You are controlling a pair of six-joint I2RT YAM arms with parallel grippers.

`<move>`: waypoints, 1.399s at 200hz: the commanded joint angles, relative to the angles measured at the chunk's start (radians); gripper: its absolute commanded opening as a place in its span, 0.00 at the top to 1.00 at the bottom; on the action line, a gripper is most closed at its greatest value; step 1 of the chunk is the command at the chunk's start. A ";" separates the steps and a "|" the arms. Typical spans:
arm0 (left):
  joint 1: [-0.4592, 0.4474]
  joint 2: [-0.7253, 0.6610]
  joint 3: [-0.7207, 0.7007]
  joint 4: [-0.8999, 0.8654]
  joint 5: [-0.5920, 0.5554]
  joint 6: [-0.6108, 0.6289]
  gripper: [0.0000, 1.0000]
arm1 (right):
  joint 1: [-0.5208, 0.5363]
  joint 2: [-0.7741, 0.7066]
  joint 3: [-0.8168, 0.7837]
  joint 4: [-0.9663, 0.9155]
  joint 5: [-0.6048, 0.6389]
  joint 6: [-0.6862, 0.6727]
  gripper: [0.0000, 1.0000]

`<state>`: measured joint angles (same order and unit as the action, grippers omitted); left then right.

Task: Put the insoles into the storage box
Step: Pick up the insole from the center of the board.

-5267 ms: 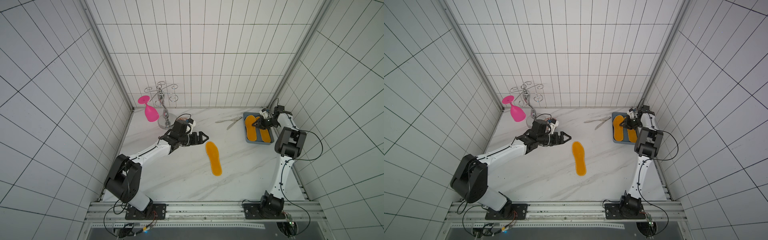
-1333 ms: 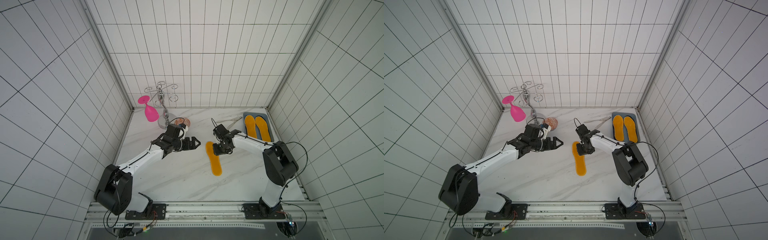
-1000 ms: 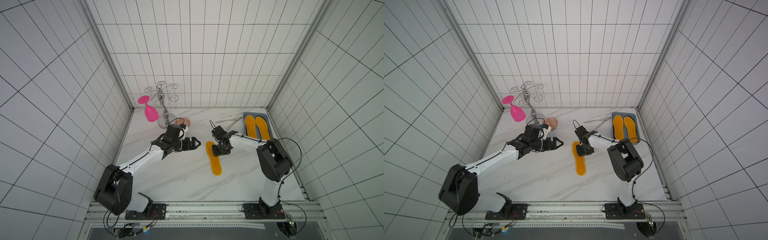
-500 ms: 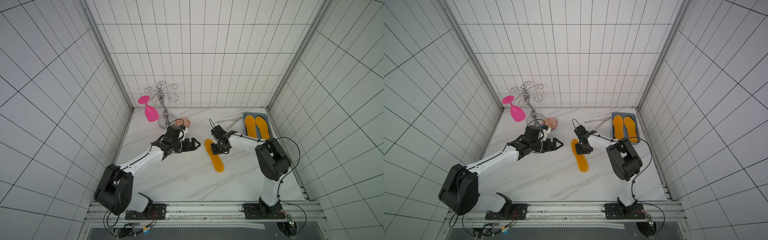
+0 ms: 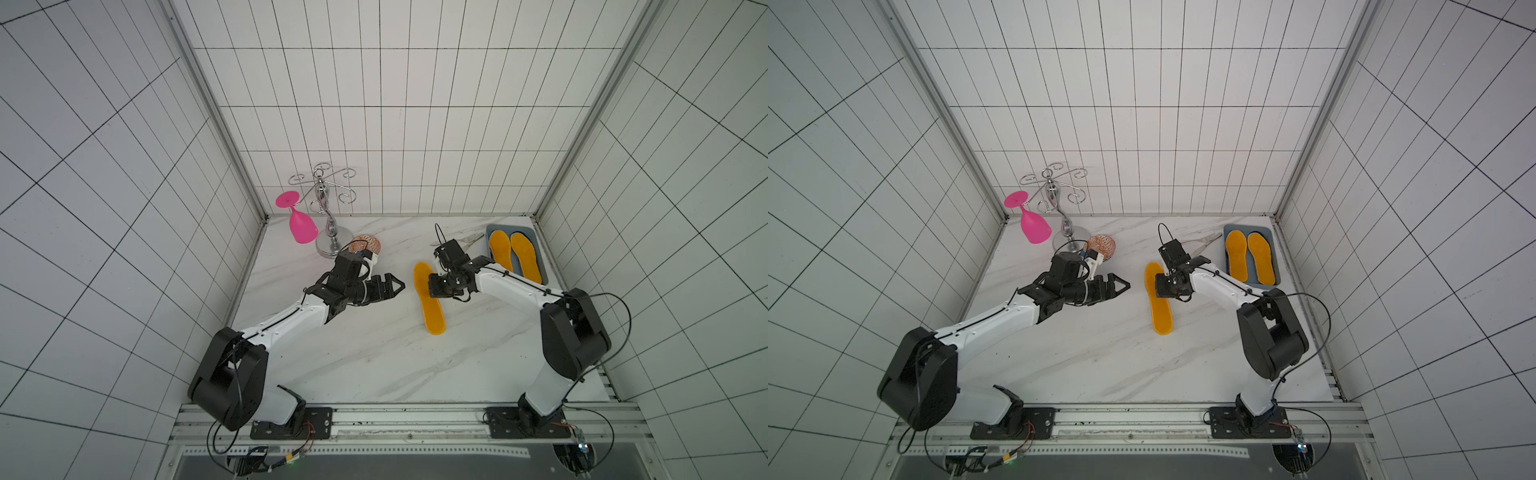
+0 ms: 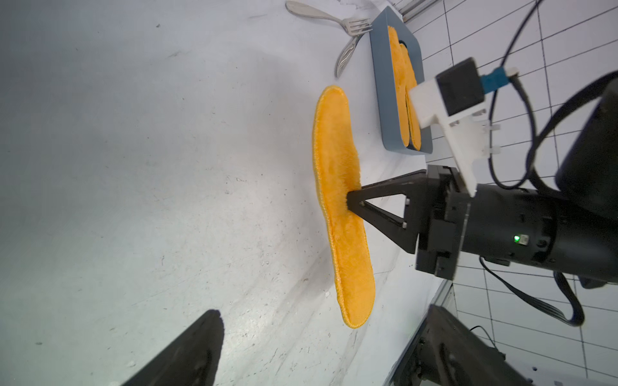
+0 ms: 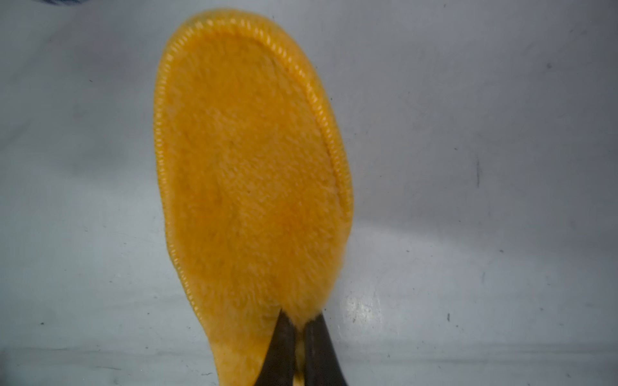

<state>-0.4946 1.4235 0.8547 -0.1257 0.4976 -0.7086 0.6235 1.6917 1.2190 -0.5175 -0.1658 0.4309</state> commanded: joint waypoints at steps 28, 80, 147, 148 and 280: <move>-0.053 0.066 0.033 0.258 0.035 -0.157 0.09 | -0.013 -0.090 0.043 -0.013 -0.098 0.102 1.00; -0.101 0.188 0.117 0.267 0.073 -0.169 0.30 | -0.017 -0.140 0.056 -0.016 -0.142 0.130 1.00; -0.104 0.224 0.158 0.246 0.115 -0.144 0.83 | -0.024 -0.174 0.048 -0.010 -0.188 0.139 1.00; -0.104 0.224 0.158 0.245 0.115 -0.143 0.84 | -0.024 -0.175 0.048 -0.010 -0.189 0.138 1.00; -0.038 0.168 0.116 0.403 0.273 -0.157 1.00 | -0.158 -0.232 -0.091 0.228 -0.533 0.215 0.65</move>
<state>-0.5350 1.6161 0.9905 0.2028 0.7238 -0.8562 0.4839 1.4567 1.1702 -0.3473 -0.6338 0.6090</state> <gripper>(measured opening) 0.049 0.336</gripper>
